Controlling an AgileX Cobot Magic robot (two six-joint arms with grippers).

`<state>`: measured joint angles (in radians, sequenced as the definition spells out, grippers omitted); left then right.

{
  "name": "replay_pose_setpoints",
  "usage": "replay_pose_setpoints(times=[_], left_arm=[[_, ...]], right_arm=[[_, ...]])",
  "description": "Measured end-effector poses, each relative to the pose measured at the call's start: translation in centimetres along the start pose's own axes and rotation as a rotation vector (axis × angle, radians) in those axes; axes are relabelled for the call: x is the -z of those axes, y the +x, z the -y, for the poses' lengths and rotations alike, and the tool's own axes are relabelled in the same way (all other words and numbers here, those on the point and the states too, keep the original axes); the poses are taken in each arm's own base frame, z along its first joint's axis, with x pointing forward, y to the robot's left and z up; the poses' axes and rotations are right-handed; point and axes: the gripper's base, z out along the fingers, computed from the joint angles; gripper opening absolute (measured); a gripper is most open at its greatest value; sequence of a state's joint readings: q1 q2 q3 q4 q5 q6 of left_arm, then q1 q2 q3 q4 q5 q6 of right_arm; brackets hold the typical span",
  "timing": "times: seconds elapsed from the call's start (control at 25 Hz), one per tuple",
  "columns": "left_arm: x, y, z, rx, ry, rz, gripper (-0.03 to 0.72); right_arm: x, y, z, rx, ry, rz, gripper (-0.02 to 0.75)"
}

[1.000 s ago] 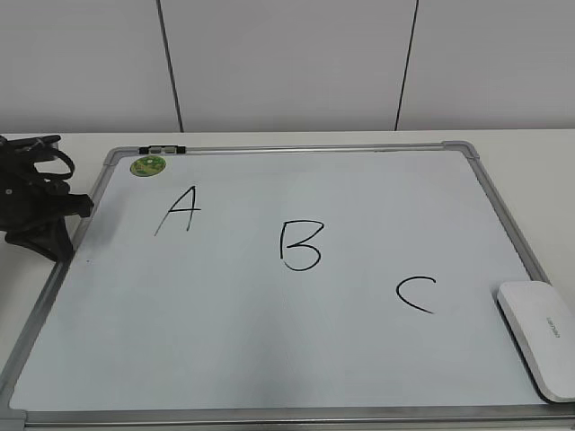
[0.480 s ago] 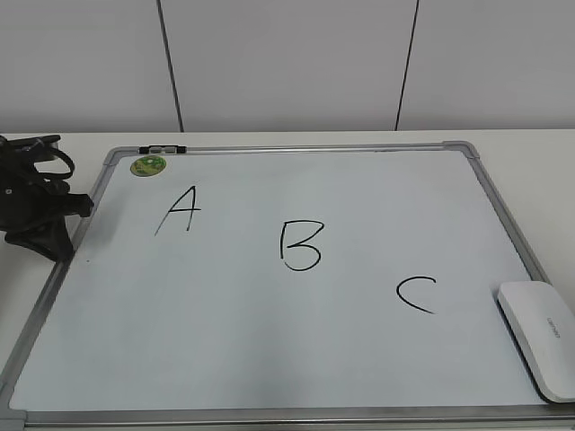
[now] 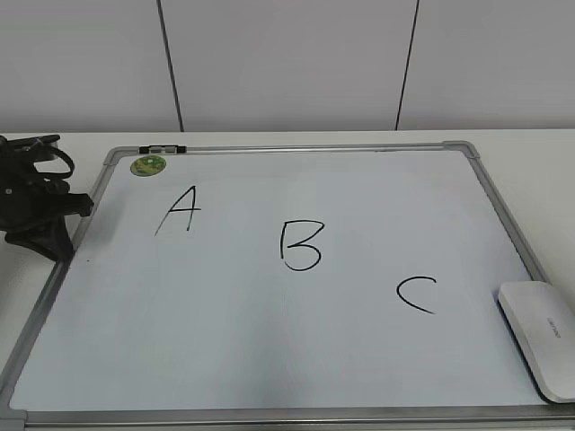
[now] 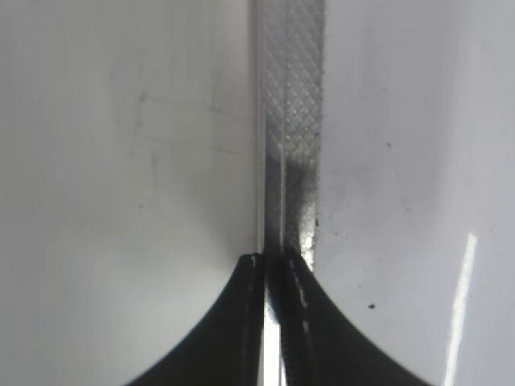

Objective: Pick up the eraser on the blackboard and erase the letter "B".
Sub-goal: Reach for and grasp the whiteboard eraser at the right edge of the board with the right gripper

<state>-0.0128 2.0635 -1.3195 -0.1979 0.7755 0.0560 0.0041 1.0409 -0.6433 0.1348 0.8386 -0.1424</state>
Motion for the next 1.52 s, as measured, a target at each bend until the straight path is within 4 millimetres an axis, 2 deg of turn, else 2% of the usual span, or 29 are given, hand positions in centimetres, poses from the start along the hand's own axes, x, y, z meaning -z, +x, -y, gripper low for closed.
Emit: replay_pose_setpoints(times=[0.16,0.6,0.88,1.2,1.52], left_arm=[[0.0,0.0,0.0,0.001,0.001,-0.002,0.008],[0.0,0.0,0.0,0.001,0.001,-0.002,0.008],[0.0,0.0,0.0,0.001,0.001,-0.003,0.008],[0.0,0.0,0.0,0.002,0.002,-0.004,0.008],[0.0,0.0,0.0,0.003,0.003,-0.004,0.008]], right_arm=[[-2.5,-0.5,0.2,-0.015,-0.014,-0.107,0.587],[-6.3,-1.8,0.6,0.004,-0.026,-0.165,0.619],[-7.0,-3.4,0.7,0.007,-0.029,-0.179,0.619],[-7.0,-3.2,0.7,0.009,-0.037,-0.215,0.619],[-9.4,-3.3,1.0,0.015,-0.034,-0.255,0.619]])
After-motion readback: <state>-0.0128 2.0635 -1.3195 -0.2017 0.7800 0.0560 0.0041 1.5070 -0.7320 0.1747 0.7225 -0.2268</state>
